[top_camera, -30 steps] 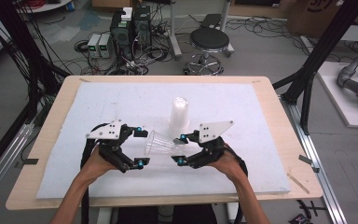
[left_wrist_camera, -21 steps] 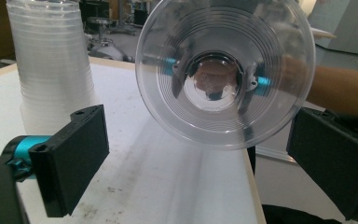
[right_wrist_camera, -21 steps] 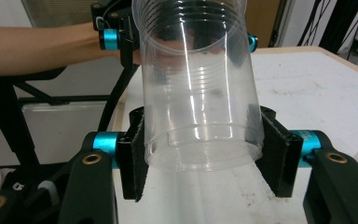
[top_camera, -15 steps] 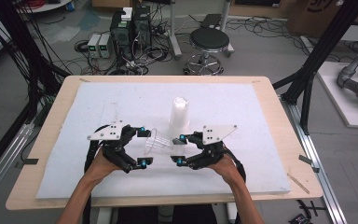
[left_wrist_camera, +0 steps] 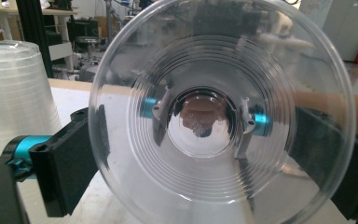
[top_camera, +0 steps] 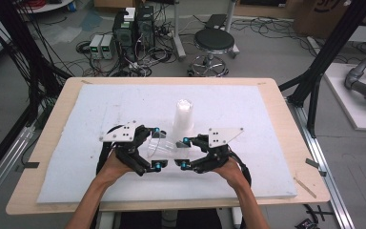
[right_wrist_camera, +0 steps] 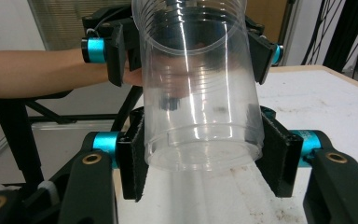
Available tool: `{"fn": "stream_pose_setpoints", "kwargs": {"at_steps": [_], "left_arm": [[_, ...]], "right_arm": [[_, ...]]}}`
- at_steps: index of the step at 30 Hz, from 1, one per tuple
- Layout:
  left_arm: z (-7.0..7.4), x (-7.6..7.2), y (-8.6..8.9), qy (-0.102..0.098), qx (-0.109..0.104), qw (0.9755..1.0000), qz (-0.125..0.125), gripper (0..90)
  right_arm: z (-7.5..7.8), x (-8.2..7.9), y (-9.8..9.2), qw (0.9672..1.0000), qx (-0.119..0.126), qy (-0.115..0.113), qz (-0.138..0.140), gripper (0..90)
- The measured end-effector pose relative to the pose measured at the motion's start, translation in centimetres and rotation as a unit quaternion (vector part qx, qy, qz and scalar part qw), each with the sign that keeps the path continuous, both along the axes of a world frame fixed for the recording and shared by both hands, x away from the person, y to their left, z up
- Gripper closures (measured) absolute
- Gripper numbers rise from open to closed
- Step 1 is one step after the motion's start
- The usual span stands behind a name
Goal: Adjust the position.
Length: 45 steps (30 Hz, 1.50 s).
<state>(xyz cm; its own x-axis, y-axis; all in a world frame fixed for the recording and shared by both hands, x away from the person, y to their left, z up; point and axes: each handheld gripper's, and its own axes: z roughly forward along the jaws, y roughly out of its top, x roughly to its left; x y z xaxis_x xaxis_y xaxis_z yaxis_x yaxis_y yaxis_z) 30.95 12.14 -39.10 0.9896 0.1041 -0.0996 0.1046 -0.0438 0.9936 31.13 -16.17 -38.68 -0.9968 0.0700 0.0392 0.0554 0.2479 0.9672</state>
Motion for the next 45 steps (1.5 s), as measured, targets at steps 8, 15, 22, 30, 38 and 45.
{"fn": "stream_pose_setpoints", "kwargs": {"at_steps": [8,15,22,30,38,45], "left_arm": [[0.0,0.1,-0.2,0.009,-0.005,0.9999,-0.006,12.6],[0.0,0.0,-0.1,-0.001,-0.014,0.9997,-0.019,29.5],[0.0,0.0,-0.1,-0.003,-0.015,0.9997,-0.017,32.2],[0.0,-0.1,0.0,-0.005,-0.007,0.9998,-0.017,32.4],[0.2,0.0,0.4,0.001,0.022,0.9997,-0.007,32.3],[1.4,1.3,1.2,0.012,0.111,0.9936,0.017,32.3]], "right_arm": [[-0.1,0.0,0.1,1.0,0.004,0.0,0.006,43.2],[-0.2,0.0,0.2,0.9999,0.001,0.004,0.009,43.2],[-0.3,0.1,0.2,1.0,0.002,0.002,0.009,43.3],[-0.2,-0.2,0.7,0.9994,-0.021,0.008,-0.024,17.1],[-0.3,-0.4,0.3,0.9987,-0.025,0.006,-0.044,17.0],[-1.2,-0.5,-1.9,0.9922,-0.035,0.011,-0.12,17.0]]}}
